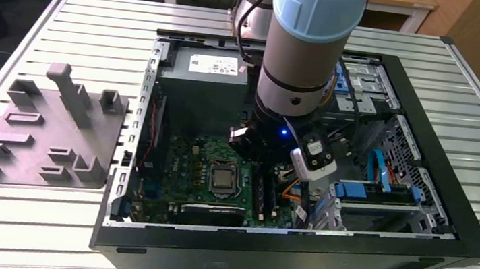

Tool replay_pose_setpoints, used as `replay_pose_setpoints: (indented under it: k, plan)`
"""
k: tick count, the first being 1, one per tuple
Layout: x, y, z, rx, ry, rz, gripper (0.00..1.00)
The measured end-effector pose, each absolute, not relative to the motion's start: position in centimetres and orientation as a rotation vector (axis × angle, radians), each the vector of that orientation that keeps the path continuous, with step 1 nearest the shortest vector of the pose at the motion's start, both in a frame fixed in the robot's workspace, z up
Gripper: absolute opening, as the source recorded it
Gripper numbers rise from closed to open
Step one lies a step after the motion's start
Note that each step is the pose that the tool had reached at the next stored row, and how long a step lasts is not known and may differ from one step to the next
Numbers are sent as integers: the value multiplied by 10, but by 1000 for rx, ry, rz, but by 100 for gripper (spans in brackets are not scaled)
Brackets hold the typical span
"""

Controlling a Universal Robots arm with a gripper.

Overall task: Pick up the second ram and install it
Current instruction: 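Insert the second ram into the second slot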

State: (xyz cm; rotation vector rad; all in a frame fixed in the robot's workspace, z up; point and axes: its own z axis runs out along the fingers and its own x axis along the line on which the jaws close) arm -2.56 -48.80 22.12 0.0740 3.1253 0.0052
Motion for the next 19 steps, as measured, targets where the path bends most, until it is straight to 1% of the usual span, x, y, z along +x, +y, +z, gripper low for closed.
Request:
replay_pose_setpoints:
  k: [15, 17, 18, 19]
  plan:
    - [-27, -488, 219, 74, 3125, 4, 18]
    - [-27, -488, 219, 74, 3125, 4, 17]
    - [-27, -488, 219, 74, 3125, 4, 11]
    - [-27, -488, 219, 74, 3125, 4, 11]
